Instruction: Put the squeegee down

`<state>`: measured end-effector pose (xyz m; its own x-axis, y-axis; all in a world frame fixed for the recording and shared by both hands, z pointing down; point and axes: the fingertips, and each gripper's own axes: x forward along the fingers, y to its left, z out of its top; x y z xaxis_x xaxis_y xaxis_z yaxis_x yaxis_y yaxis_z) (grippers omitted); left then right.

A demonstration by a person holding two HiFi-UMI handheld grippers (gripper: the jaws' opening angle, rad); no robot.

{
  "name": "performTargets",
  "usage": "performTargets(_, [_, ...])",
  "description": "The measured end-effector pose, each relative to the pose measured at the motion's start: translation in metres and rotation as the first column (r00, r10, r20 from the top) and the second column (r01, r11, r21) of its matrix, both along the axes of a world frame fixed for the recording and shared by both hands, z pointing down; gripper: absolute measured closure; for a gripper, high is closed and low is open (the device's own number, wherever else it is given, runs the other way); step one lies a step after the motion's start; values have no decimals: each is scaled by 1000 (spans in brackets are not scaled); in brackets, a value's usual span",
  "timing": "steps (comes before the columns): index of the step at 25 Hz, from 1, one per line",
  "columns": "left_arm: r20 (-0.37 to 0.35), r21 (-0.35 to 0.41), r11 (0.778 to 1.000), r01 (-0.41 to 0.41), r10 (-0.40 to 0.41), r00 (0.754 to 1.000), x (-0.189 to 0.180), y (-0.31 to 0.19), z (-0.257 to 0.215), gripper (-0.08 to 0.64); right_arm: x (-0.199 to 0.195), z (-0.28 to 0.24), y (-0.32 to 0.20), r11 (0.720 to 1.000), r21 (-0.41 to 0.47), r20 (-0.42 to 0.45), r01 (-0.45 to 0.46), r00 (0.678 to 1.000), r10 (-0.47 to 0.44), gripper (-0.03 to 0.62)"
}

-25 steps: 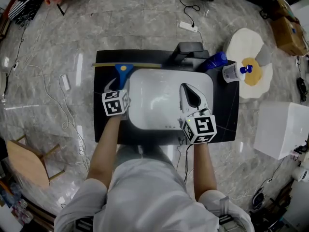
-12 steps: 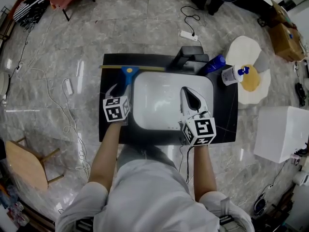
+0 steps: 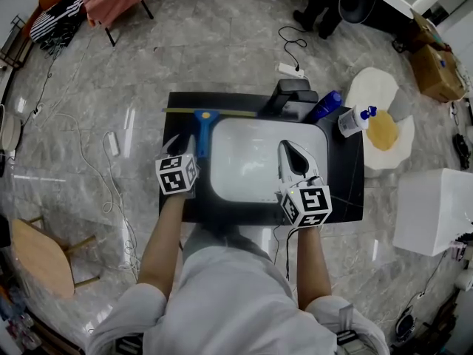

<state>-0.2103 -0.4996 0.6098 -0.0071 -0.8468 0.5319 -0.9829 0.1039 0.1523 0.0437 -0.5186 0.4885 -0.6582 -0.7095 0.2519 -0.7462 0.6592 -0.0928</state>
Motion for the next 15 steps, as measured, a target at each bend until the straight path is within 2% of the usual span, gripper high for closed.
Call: performTargets(15, [53, 116, 993, 8, -14, 999, -5, 50, -78, 529, 2, -40, 38, 999, 48, 38, -12, 999, 10, 588])
